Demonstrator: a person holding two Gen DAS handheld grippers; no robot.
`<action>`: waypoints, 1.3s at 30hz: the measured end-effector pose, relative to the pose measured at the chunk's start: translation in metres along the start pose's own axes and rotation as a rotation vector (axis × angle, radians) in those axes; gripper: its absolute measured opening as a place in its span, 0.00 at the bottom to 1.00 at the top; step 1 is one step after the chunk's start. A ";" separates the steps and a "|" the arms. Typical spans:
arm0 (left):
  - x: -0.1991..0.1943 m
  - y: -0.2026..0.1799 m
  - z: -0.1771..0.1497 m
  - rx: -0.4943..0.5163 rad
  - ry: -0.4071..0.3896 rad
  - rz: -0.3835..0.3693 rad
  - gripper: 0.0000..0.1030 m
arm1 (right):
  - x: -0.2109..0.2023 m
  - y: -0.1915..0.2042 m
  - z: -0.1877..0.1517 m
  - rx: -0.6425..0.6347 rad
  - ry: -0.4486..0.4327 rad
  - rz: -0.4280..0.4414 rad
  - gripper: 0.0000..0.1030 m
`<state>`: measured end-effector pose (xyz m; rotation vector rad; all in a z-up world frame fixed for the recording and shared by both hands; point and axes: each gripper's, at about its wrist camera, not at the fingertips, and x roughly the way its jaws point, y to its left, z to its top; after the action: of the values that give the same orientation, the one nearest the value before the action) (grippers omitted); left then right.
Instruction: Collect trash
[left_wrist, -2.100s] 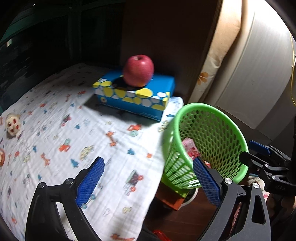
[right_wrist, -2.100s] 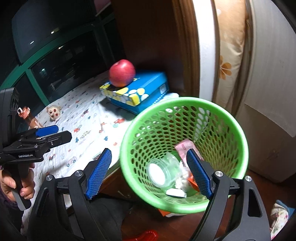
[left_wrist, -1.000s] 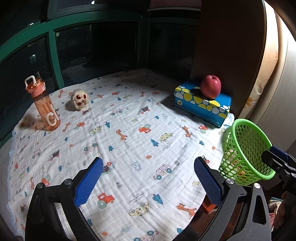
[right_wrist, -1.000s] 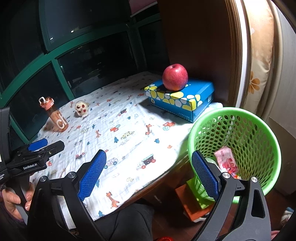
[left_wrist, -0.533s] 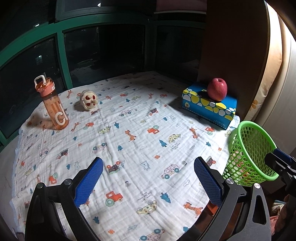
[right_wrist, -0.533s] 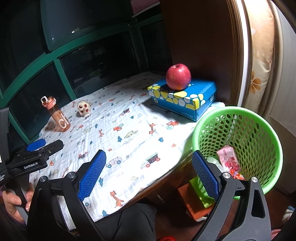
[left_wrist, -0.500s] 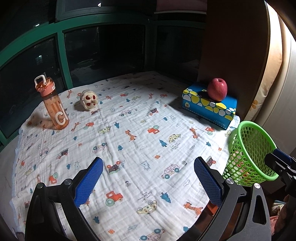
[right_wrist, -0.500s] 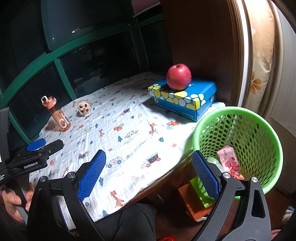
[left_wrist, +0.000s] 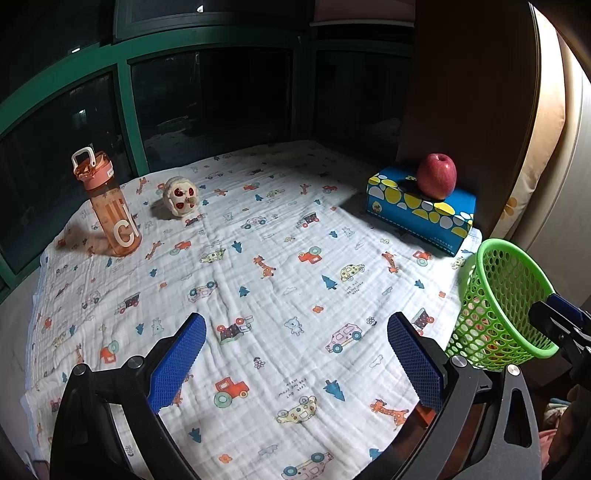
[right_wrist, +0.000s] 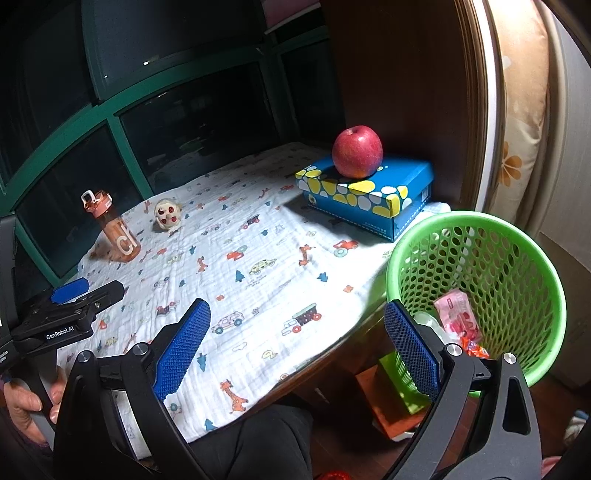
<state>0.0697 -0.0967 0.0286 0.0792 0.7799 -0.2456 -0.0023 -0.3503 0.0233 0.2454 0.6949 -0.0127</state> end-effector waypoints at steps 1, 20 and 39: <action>0.000 0.000 0.000 -0.001 0.000 0.000 0.92 | 0.000 0.000 0.000 -0.002 0.000 0.000 0.91; -0.001 0.004 -0.001 -0.014 0.001 0.004 0.92 | 0.003 0.003 0.000 -0.003 0.006 0.002 0.91; 0.002 0.007 0.000 -0.034 0.005 0.005 0.92 | 0.007 0.005 0.000 -0.008 0.010 0.015 0.91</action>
<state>0.0729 -0.0904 0.0270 0.0494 0.7886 -0.2268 0.0038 -0.3451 0.0202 0.2431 0.7025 0.0058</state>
